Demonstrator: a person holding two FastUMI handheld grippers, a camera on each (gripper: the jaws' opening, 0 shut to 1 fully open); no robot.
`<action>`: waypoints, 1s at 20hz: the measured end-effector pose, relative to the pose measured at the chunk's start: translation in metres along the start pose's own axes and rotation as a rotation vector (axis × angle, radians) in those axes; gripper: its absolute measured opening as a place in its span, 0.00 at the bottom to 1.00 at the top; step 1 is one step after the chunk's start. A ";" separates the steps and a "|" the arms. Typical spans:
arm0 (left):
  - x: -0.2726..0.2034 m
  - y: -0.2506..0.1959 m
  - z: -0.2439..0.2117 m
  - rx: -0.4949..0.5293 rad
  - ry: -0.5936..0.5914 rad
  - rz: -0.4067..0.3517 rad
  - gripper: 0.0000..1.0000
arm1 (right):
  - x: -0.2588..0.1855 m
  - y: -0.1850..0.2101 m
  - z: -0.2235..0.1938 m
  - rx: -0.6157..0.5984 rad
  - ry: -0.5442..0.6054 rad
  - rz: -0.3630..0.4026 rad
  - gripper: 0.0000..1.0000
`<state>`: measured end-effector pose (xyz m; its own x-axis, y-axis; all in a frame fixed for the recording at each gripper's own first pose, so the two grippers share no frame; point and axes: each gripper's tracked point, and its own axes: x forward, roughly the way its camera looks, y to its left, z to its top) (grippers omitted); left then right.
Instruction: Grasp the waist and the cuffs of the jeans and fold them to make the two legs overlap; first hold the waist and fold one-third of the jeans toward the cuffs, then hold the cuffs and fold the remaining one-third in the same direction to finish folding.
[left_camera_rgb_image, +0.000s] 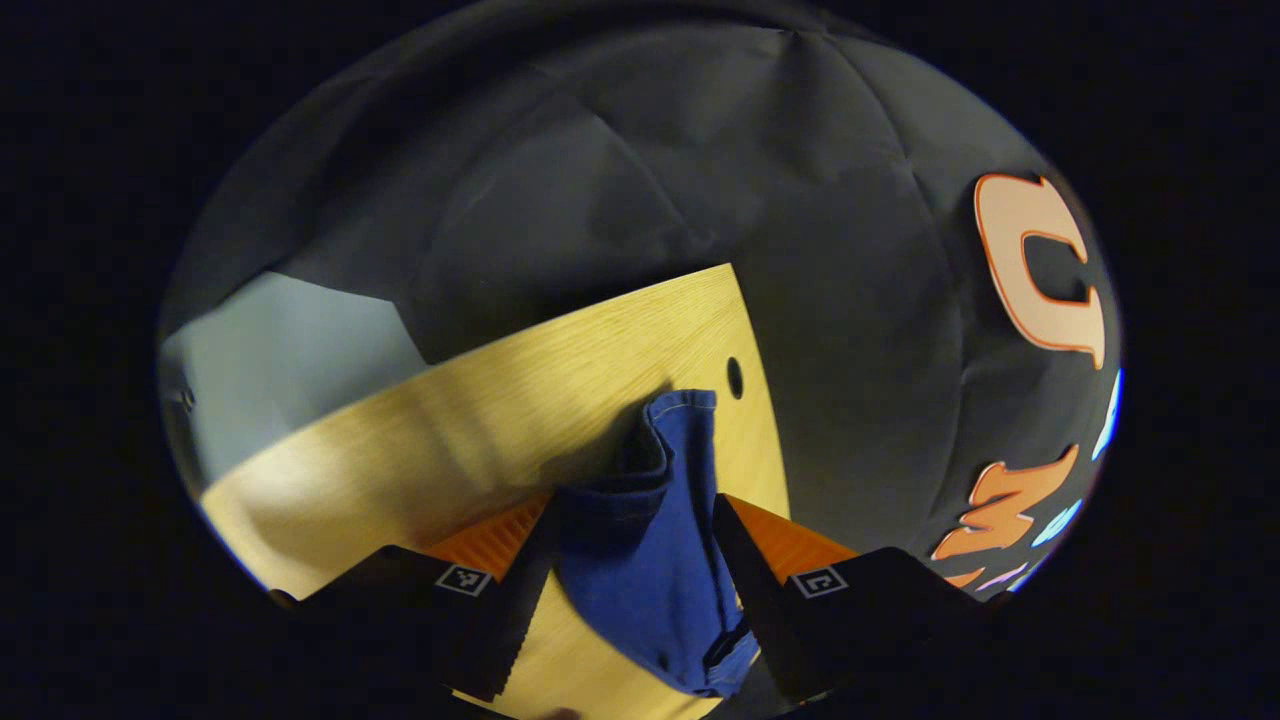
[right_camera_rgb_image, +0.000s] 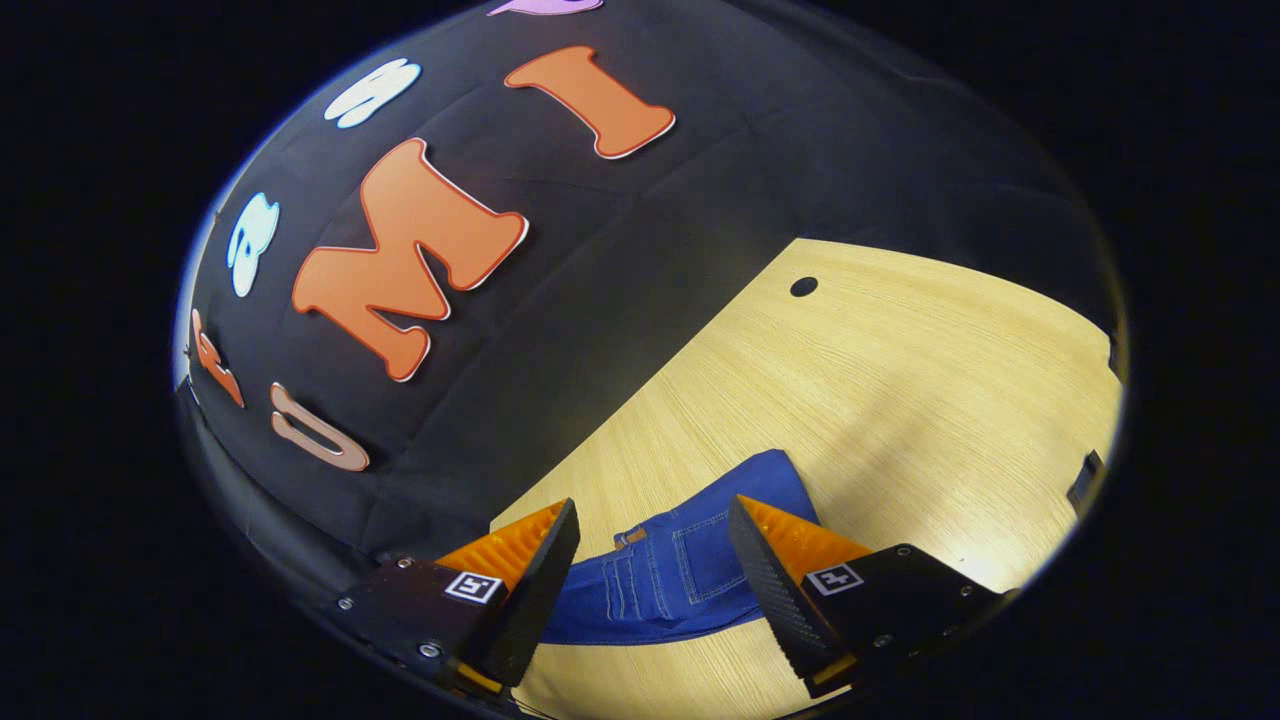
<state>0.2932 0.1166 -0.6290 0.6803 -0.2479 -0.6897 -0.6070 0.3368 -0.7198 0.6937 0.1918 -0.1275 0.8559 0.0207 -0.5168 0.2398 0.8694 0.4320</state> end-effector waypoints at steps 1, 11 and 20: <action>0.010 -0.004 -0.005 -0.028 0.007 -0.014 0.90 | 0.001 -0.002 0.000 0.002 0.001 -0.007 0.95; -0.005 -0.071 -0.018 0.288 -0.123 0.008 0.08 | -0.018 -0.051 0.020 -0.015 -0.020 -0.064 0.95; -0.071 -0.280 -0.176 0.598 -0.154 -0.193 0.08 | -0.045 -0.104 0.091 -0.182 -0.081 -0.096 0.95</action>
<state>0.3424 -0.1198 -0.3919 0.8324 -0.2363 -0.5012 -0.1646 0.7582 -0.6309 0.6722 0.0558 -0.0825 0.8688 -0.0996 -0.4851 0.2414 0.9405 0.2393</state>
